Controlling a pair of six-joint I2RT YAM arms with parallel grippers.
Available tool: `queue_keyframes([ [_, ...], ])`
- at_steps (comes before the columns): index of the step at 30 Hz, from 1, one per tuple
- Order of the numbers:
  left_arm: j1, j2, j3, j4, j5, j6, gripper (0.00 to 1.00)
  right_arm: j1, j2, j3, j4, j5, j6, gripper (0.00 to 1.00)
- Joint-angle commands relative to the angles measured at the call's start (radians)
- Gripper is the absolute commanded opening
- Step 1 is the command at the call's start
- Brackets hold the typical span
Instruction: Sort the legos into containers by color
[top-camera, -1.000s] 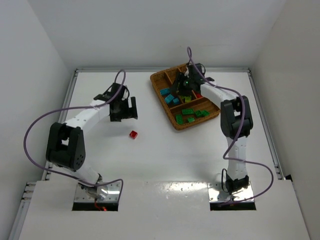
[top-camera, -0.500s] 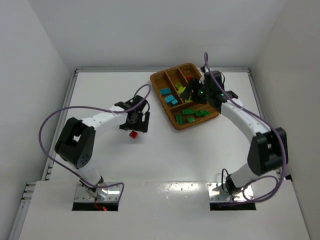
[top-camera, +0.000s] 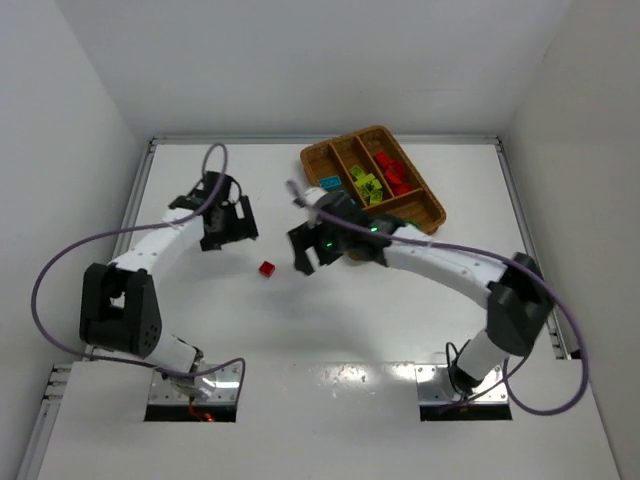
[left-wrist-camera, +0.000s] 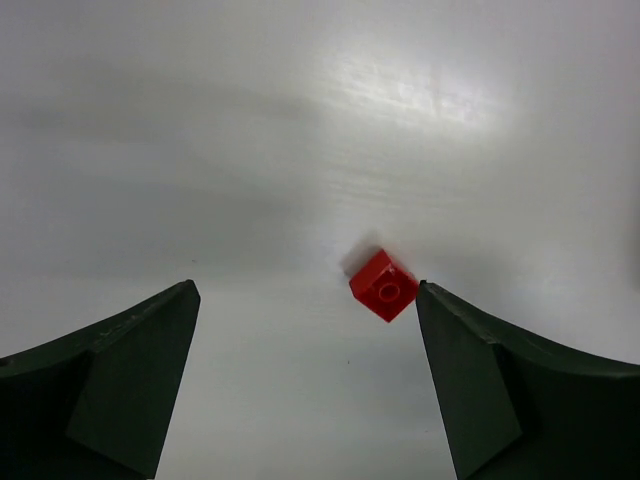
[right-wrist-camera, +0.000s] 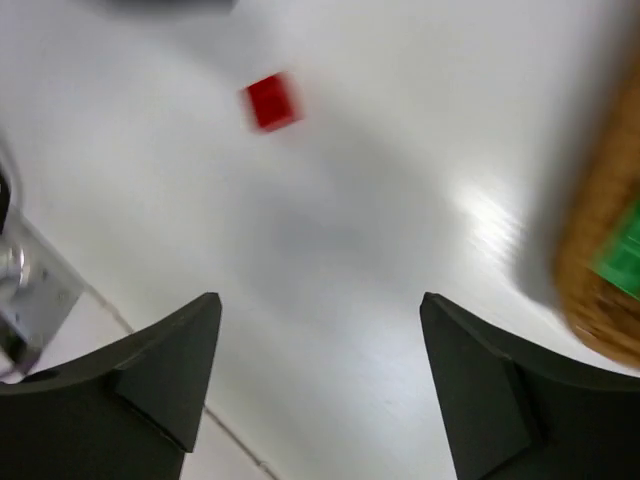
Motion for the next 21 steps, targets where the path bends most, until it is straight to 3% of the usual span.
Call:
queue_keyframes([
  [1, 0.112, -0.060, 0.091, -0.052, 0.078, -0.060, 0.97, 0.155, 0.163, 0.119, -0.034, 0.095, -0.155, 0.82],
  [3, 0.172, -0.051, 0.111, -0.074, 0.061, -0.078, 0.97, 0.229, 0.234, 0.184, -0.007, 0.184, -0.180, 0.84],
  [8, 0.281, -0.088, 0.122, -0.097, 0.039, -0.132, 0.97, 0.249, 0.365, 0.233, 0.145, 0.242, -0.189, 0.84],
  [15, 0.428, -0.177, 0.053, -0.054, 0.059, -0.175, 0.97, 0.249, 0.566, 0.376, 0.188, 0.181, -0.218, 0.84],
  [21, 0.490, -0.177, 0.043, -0.043, 0.110, -0.166, 0.97, 0.249, 0.673, 0.419, 0.233, 0.202, -0.218, 0.81],
])
